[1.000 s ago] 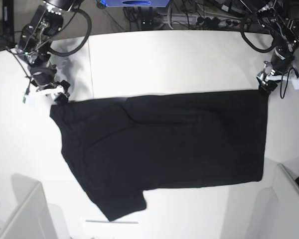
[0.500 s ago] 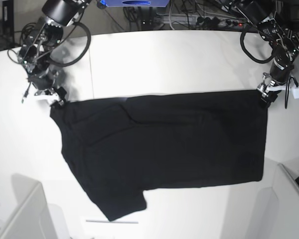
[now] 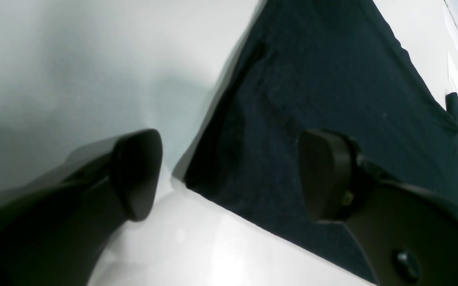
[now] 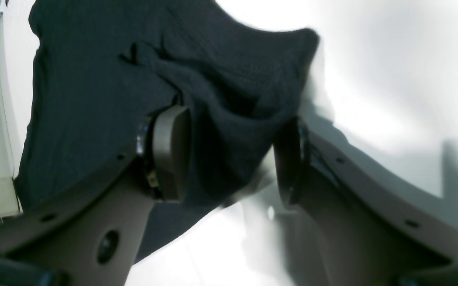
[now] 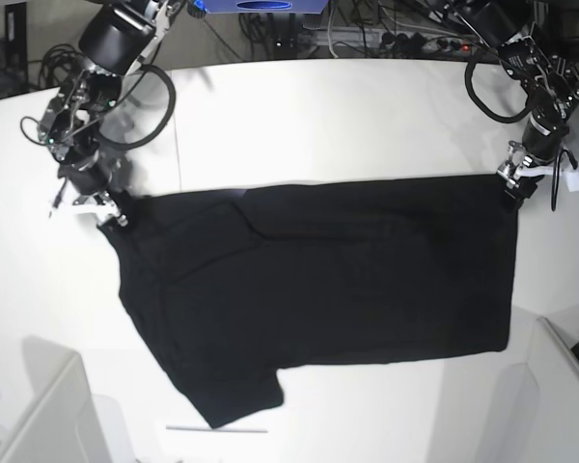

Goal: Fold the T-shirt properly

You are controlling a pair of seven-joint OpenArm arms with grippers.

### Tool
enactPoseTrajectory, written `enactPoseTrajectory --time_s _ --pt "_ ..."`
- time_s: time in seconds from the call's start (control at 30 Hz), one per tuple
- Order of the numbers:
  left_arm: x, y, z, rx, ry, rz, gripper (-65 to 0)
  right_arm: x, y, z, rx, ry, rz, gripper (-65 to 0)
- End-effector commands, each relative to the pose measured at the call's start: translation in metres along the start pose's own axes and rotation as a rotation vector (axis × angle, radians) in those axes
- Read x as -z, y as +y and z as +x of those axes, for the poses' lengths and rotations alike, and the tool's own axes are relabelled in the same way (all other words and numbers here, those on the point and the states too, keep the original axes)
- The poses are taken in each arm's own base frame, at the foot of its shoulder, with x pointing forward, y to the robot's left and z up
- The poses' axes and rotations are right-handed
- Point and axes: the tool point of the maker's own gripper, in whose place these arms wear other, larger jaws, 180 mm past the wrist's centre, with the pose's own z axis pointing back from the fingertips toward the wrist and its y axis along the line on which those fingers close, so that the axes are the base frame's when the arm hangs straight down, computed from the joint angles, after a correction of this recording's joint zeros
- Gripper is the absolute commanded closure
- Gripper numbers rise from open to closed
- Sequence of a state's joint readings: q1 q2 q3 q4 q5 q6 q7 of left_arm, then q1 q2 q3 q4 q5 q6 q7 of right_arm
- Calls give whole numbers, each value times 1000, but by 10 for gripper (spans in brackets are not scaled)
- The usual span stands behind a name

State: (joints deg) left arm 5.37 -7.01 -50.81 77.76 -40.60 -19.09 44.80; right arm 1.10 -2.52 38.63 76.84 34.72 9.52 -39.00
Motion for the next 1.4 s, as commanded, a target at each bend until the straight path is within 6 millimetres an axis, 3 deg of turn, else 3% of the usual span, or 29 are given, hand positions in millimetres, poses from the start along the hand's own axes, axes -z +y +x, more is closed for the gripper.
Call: enactPoseTrajectory --time_s 0.0,0.1,0.2,0.27,0.33,0.4,0.43,0.5,0.67,0.8,0.9,1.13,1.37 --pt "-1 3 -1 9 23 17 -477 -2 -11 -1 -12 16 -51 -314" --pt "0 2 0 10 23 15 -329 -2 -14 -2 -12 16 -56 -312" --pt "7 -12 -7 37 51 -14 -166 -2 -16 -2 -13 17 -59 -305" --pt "10 -14 -13 41 71 -21 -77 -2 -16 -2 -13 17 -59 -255" --pt "13 -14 -17 38 85 -21 0 -2 -16 -2 -14 17 -58 -153" --pt "13 -12 -20 36 97 -18 0 -3 -17 0 -20 14 -59 -9" --pt "11 -10 -20 41 97 -14 0 -4 -20 5 -29 10 -65 0" --pt "8 -8 -9 70 83 -7 0 -5 -21 9 -36 5 -67 0" --pt "-1 6 -4 104 91 24 0 -18 -21 20 -67 -34 -73 0" --pt "-11 21 -15 116 120 54 0 -36 -20 26 -112 -71 -81 0" --pt "-20 26 -18 139 128 69 0 -42 -27 19 -119 -52 -97 0" --pt "-45 30 -20 211 130 84 0 -58 -31 16 -146 -29 -114 0" --pt "-57 30 -29 232 139 89 0 -79 -35 16 -195 -51 -137 0"
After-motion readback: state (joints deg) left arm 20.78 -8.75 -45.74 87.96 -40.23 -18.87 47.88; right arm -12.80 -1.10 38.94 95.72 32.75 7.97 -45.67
